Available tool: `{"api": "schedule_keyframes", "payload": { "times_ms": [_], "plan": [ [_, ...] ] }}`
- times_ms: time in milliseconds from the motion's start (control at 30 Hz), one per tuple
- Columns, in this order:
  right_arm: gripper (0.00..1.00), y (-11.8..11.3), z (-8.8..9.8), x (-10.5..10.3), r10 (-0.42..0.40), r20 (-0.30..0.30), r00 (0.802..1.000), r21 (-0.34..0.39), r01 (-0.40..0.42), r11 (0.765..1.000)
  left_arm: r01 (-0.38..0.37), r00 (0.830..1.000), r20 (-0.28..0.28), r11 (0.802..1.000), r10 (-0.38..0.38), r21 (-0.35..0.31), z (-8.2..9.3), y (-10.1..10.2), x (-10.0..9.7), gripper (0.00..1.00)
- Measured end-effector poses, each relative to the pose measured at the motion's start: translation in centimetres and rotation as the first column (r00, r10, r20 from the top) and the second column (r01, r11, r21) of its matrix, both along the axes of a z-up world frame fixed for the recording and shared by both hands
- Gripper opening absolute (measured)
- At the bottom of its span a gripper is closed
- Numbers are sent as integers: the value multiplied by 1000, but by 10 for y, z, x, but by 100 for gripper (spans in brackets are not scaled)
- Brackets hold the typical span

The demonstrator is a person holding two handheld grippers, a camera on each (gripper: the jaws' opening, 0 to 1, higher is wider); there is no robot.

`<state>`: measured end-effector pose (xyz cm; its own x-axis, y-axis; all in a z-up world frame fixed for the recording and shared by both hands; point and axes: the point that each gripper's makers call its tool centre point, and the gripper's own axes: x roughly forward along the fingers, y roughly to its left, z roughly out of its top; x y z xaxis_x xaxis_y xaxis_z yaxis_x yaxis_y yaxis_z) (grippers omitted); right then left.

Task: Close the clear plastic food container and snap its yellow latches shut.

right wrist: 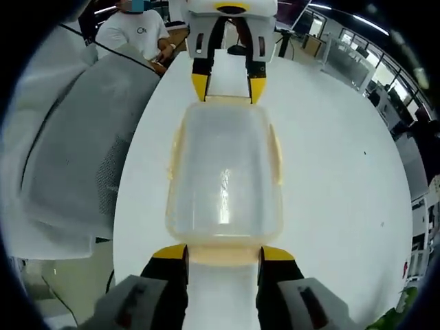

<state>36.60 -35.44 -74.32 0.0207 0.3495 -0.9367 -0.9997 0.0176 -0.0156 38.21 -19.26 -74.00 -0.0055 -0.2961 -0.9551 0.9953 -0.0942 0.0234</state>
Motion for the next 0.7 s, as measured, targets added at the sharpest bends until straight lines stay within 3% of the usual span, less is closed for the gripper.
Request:
{"api": "schedule_keyframes", "payload": {
  "times_ms": [300,700],
  "plan": [
    [37,0,-2,-1,-14,-24,1000,5,14,1000,-1,1000,-4,1000,1,1,-2,0,1,37],
    [38,-3,-5,1,40,18,999,-26,-40,999,-5,1000,-1,1000,5,-3,-3,-1,2,38]
  ]
}}
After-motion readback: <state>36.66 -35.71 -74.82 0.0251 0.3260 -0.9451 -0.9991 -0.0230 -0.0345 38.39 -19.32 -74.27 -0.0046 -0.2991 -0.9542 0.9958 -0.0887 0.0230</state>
